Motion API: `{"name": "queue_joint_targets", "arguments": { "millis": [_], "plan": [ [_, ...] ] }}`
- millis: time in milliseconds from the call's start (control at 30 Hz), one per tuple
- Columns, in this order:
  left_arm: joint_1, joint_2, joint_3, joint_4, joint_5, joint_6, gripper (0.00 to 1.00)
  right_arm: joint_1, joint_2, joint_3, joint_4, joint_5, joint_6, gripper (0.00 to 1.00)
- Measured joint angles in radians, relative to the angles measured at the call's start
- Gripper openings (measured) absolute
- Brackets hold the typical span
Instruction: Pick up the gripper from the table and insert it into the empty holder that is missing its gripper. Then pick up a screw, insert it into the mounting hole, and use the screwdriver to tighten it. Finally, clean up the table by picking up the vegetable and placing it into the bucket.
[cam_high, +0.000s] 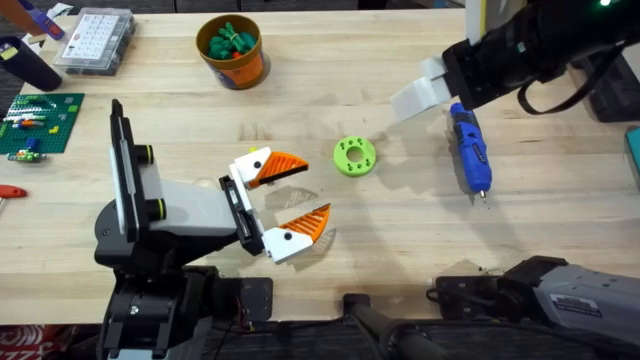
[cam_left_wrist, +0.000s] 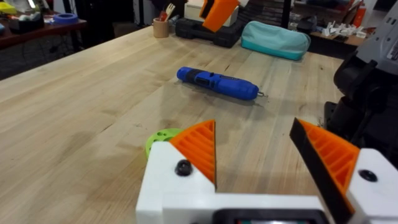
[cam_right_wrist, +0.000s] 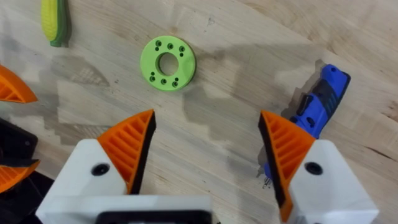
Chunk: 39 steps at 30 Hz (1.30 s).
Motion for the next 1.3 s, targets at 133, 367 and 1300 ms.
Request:
{"name": "queue_joint_targets", "arguments": {
  "millis": [133,367,1300],
  "plan": [
    [0.000,0.001,0.000,0.002,0.000,0.000,0.800,0.000,0.000,0.000,-0.006,0.000,0.000,0.986],
    [0.000,0.001,0.000,0.002,0.000,0.000,0.800,0.000,0.002,0.000,-0.006,0.000,0.000,0.986],
    [0.000,0.001,0.000,0.002,0.004,-0.003,0.004,-0.001,-0.008,0.000,-0.067,0.005,-0.006,0.986]
  ]
}}
